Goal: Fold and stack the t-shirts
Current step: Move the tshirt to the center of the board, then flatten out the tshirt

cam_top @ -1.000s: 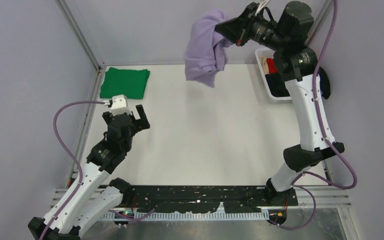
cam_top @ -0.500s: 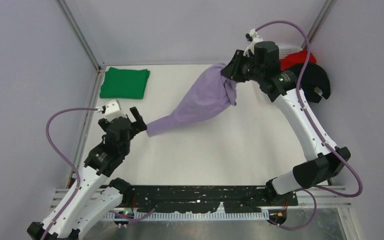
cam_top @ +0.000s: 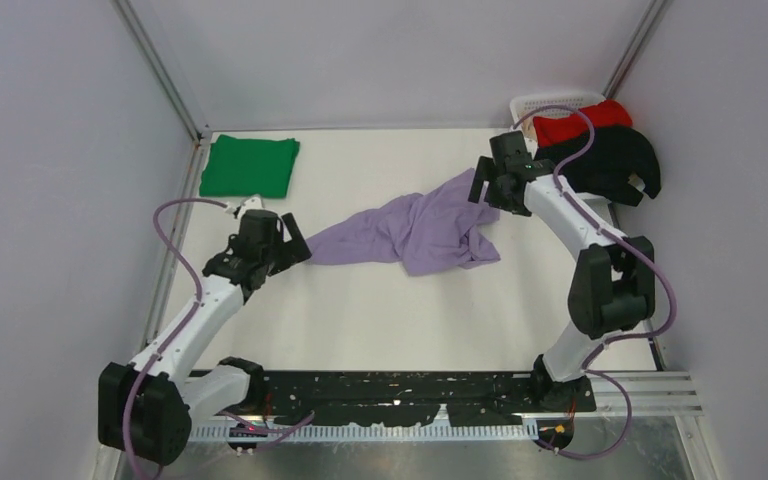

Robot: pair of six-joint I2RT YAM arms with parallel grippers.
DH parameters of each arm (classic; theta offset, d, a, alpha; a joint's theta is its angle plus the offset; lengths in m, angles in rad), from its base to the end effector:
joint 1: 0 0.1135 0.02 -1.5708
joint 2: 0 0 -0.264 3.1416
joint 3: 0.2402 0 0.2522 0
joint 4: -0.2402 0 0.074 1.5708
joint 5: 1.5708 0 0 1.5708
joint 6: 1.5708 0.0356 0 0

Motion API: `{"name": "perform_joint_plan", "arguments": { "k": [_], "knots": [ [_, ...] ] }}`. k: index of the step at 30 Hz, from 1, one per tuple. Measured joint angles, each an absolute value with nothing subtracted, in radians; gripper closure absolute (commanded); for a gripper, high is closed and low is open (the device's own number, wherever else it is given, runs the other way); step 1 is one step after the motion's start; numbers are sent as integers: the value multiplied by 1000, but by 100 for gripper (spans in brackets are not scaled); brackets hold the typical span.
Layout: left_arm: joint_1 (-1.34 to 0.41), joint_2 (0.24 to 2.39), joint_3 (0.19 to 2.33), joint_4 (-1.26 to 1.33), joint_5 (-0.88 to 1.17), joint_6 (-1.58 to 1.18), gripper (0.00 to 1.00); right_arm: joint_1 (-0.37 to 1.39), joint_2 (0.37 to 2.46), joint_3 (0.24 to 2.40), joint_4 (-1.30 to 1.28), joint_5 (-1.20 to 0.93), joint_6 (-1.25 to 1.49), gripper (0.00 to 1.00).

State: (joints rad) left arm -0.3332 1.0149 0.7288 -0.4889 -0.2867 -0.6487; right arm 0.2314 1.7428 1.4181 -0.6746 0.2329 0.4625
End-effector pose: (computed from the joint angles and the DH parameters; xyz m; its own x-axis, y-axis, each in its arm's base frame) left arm 0.2016 -0.0591 0.2505 -0.6011 -0.4052 -0.6888 -0.3016 0.9132 -0.2739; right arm 0.3671 0.0781 0.2609 -0.7780 0.2627 -0.5707 0.2743 0.9593 0.0676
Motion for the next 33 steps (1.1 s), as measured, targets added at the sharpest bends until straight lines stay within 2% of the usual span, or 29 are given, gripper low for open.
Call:
{"name": "perform_joint_plan", "arguments": {
  "k": [4,7,13,18,23,25,28,33],
  "knots": [
    [-229,1156,730,-423,-142,-666,0,233,1582,1272,-586,253,405,5],
    [-222,1274,756,-410,-82,-670,5,233,1510,1205,-524,249,363,4],
    [-222,1459,878,-405,-32,-675,10,233,1529,1192,-450,244,305,5],
    [-222,1555,931,-390,5,-678,17,233,1619,1263,-418,233,282,5],
    [-234,1620,941,-394,43,-678,18,233,1760,1402,-407,234,281,4],
    [-251,1626,941,-393,49,-678,25,232,1836,1477,-403,230,288,3],
    [-289,1640,952,-393,53,-678,28,231,1954,1592,-410,223,300,2],
    [-324,1700,1009,-401,43,-678,28,221,2146,1784,-451,208,328,2]
  ]
}}
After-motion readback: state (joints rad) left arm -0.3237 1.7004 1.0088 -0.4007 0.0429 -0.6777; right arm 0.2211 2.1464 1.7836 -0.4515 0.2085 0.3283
